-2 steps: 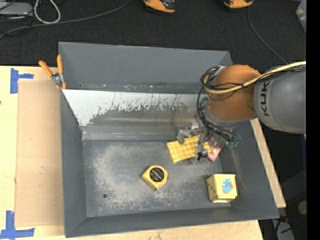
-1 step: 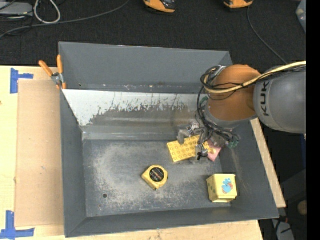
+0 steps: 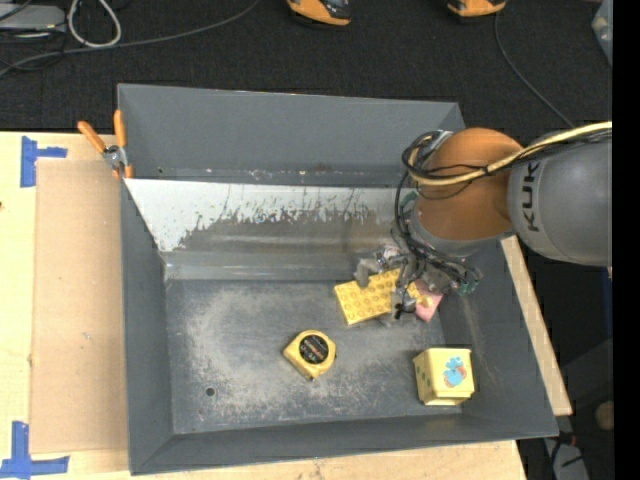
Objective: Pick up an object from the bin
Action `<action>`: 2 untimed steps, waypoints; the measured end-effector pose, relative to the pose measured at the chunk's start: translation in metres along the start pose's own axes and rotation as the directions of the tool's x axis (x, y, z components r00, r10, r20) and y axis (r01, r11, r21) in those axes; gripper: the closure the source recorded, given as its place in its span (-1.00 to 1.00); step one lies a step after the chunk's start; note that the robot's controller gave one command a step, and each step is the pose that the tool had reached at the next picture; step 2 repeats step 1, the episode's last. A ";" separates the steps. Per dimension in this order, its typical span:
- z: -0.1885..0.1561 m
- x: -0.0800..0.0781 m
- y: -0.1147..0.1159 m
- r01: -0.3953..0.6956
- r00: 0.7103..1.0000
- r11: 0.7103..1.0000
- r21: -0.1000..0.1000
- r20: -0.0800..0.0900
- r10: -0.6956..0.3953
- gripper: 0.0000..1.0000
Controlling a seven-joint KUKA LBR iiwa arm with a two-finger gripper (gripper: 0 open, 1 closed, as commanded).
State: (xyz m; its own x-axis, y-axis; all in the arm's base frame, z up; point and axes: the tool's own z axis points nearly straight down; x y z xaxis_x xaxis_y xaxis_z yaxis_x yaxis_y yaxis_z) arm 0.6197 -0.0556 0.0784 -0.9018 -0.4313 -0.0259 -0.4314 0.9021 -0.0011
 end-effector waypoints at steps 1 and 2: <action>-0.031 0.002 0.002 -0.002 1.000 1.000 -0.005 -0.009 0.002 1.00; -0.031 0.002 0.002 -0.002 1.000 1.000 -0.005 -0.009 0.002 1.00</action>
Offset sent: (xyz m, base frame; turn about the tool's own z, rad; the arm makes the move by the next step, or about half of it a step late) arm -0.0027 -0.0001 0.0737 0.0016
